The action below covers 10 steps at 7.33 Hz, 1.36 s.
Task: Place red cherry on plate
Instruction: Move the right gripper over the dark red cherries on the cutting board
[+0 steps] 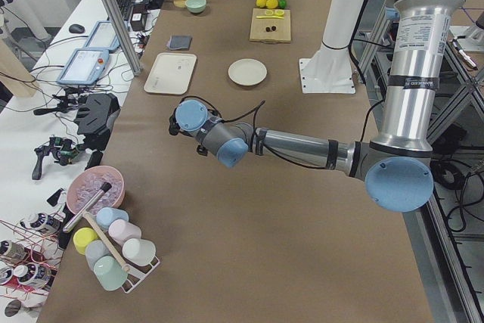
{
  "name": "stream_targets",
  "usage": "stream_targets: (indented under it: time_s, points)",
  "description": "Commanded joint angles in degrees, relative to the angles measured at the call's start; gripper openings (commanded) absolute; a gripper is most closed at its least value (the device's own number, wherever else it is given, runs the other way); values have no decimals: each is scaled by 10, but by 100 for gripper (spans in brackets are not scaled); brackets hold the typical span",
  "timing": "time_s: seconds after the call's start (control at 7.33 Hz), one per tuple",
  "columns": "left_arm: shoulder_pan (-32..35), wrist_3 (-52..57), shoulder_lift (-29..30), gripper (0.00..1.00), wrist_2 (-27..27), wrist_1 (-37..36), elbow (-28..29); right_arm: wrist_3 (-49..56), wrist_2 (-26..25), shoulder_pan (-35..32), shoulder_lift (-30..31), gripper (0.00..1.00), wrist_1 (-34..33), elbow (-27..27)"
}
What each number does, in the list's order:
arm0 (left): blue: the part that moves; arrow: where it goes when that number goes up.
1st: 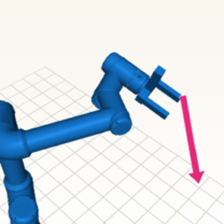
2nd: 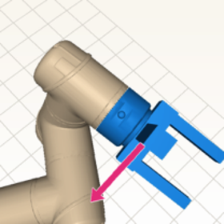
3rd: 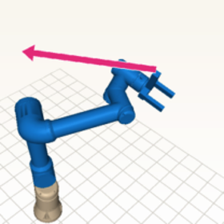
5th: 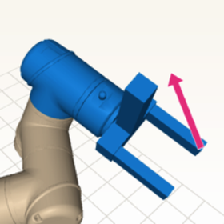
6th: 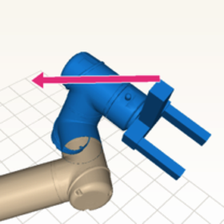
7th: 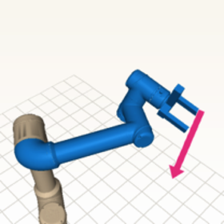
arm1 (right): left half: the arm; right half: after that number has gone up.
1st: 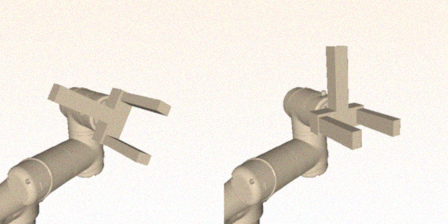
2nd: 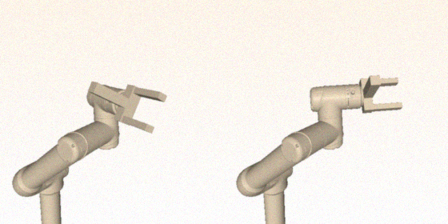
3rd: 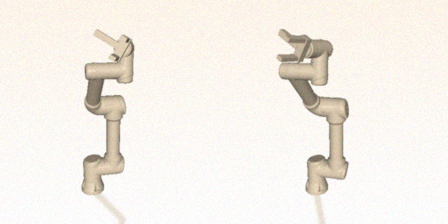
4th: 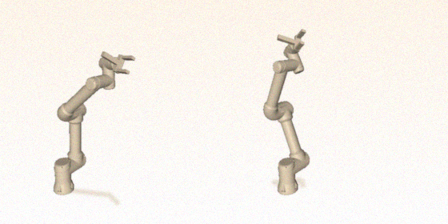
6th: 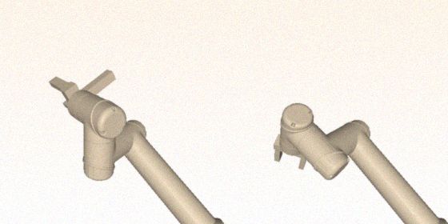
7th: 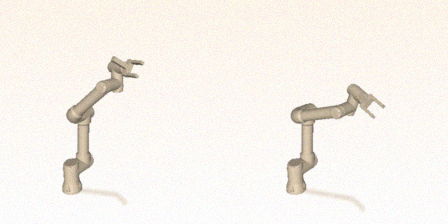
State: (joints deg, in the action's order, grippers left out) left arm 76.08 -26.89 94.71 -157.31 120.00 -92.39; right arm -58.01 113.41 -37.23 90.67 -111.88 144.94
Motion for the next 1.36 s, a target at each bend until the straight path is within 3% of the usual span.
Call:
stream_targets:
  time_s: [0.0,0.41,0.82,0.95,1.23]
  points:
    - [2,0,2,98,2,0,1,-38,-34,41,5,99,91,-74]
    - [2,-2,9,98,4,-12,-1,-94,-69,80,70,97,279,-155]
    - [3,-1,9,98,6,-12,-1,-130,-110,126,71,96,353,-220]
    - [2,-1,9,98,7,-12,0,-142,-123,137,73,96,405,-251]
    - [3,-1,9,98,10,-12,-2,-169,-144,164,79,96,426,-257]
